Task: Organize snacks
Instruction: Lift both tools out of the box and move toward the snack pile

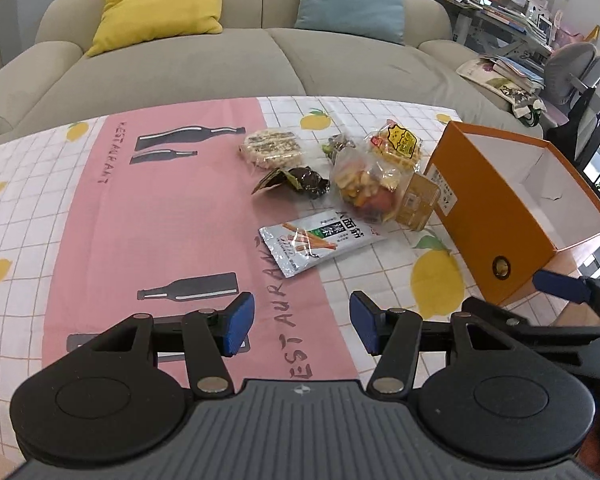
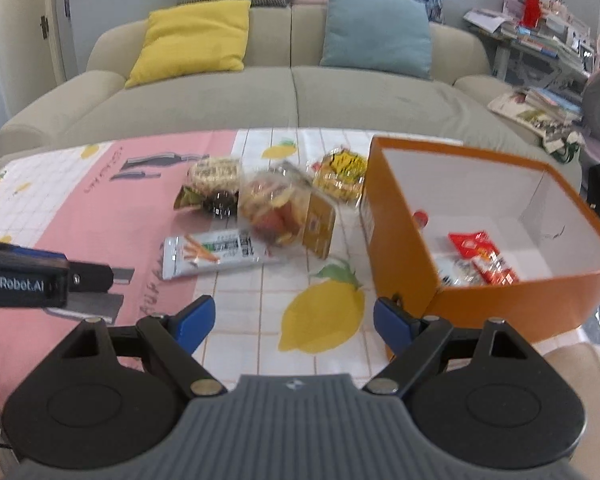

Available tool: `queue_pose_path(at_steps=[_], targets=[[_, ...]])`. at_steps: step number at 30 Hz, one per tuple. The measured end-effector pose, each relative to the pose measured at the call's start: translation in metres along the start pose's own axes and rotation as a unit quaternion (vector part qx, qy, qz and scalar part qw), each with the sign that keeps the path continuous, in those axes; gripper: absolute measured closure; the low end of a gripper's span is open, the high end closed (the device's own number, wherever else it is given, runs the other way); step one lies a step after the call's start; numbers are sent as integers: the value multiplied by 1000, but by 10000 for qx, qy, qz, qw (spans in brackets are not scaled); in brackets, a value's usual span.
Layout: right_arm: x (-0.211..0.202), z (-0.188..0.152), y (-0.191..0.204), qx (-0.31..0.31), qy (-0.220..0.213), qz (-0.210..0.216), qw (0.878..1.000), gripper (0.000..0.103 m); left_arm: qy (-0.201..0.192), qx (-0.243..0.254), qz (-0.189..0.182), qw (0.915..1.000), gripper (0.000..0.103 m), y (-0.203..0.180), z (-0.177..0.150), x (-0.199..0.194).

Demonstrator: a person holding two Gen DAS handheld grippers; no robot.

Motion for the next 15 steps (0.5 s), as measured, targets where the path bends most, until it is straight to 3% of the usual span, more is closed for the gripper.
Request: queue_pose_path(at_steps=[6, 15], targets=[[16, -4, 3, -93, 81, 60, 9999, 23, 66, -24, -105, 9999, 38, 1, 1, 17], [49, 29, 15, -792, -228, 165, 9965, 28, 159, 629, -69, 9979, 35, 7, 22, 55]])
Point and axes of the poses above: each gripper's, at about its wrist camera, not at the fingertips, and x roughly the way its jaws point, y to its left, z to its top, the point moved 10 cm from there along x, roughly the way its jaws point, and after that the axes turned 14 degrees about x, right-handed, at the moved point
